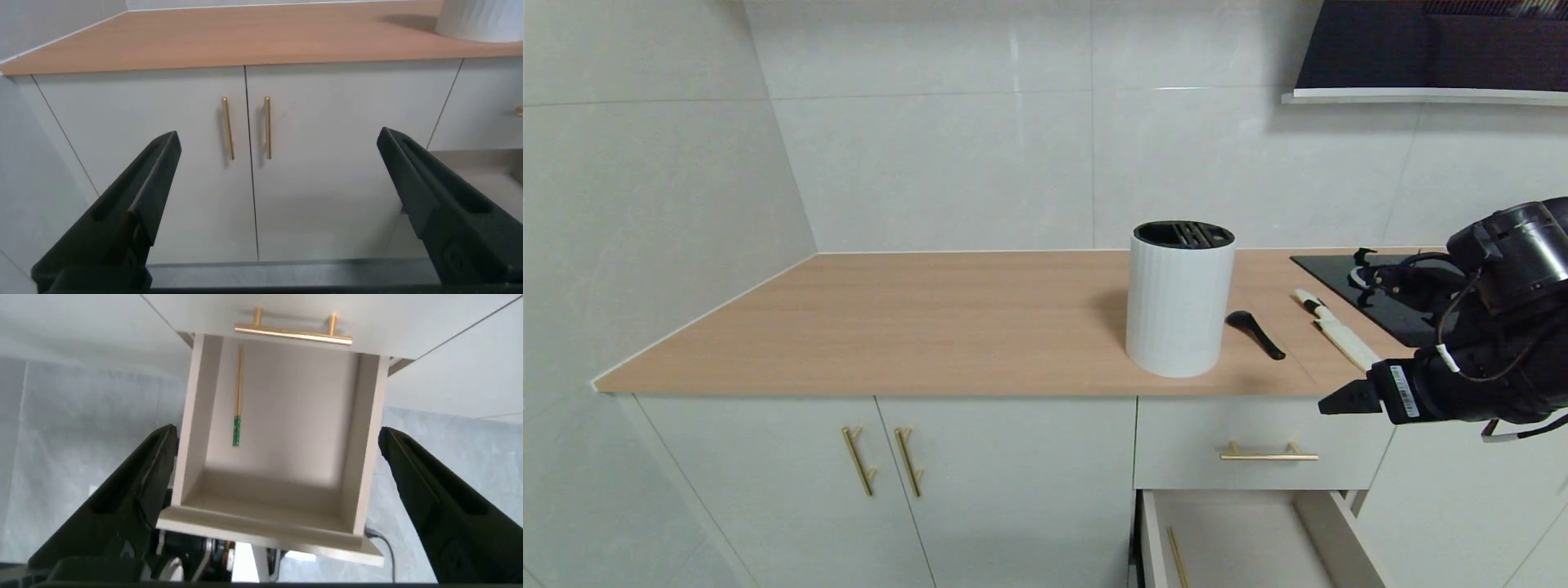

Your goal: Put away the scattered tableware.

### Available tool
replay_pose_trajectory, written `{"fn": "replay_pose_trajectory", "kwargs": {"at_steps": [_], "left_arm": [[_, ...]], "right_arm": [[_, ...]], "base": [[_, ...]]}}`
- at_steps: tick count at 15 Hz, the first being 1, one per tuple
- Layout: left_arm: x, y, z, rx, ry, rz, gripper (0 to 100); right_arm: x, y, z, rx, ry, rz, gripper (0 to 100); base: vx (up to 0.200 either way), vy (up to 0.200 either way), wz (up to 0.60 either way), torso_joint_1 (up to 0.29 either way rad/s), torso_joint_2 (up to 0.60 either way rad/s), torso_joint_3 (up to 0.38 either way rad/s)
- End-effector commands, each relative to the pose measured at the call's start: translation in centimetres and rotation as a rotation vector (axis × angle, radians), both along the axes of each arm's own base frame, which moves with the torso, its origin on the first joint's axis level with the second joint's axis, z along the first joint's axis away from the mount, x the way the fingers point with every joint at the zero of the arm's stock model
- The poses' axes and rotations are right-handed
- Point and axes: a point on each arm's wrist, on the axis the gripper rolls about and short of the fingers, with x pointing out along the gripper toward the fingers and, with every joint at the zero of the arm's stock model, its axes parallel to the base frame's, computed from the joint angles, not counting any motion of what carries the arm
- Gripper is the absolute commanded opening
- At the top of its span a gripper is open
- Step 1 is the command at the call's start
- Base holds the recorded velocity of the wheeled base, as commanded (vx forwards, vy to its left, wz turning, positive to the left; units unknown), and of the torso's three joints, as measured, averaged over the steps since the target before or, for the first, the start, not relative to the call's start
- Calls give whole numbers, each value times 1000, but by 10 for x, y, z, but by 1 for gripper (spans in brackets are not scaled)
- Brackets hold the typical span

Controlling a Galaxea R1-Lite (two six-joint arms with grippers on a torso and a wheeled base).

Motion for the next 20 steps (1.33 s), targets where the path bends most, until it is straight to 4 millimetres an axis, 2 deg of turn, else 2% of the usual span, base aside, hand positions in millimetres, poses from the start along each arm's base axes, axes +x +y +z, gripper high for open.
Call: {"fn": "replay_pose_trajectory", "kwargs": {"at_steps": [1,4,7,8,11,14,16,18,20], "left_arm": [[0,0,0,0,0,0,100],[0,0,0,0,0,0,100],[0,0,0,0,0,0,100],[0,0,0,0,0,0,100],[0,0,0,0,0,0,100],[0,0,0,0,0,0,100],[0,0,0,0,0,0,100],[0,0,0,0,0,0,100],[0,0,0,0,0,0,100]], "right_arm": [[0,-1,0,1,-7,-3,100],[4,-6,2,-6,-21,-28,100],[45,-12,2,-50,-143,24,100],[69,-11,1,-65,-199,39,100],[102,-9,2,-46,-236,49,100],[130,-5,-17,-84,-260,94,100],[161,-12,-50,-83,-255,75,100],[174,-23,-61,-54,-270,76,100],[182,-24,-73,-39,-252,88,100]], "base": [[0,0,0,0,0,0],[0,0,0,0,0,0],[0,0,0,0,0,0],[0,0,0,0,0,0],[0,0,0,0,0,0],[0,0,0,0,0,0],[0,0,0,0,0,0],[0,0,0,0,0,0],[0,0,0,0,0,0]]}}
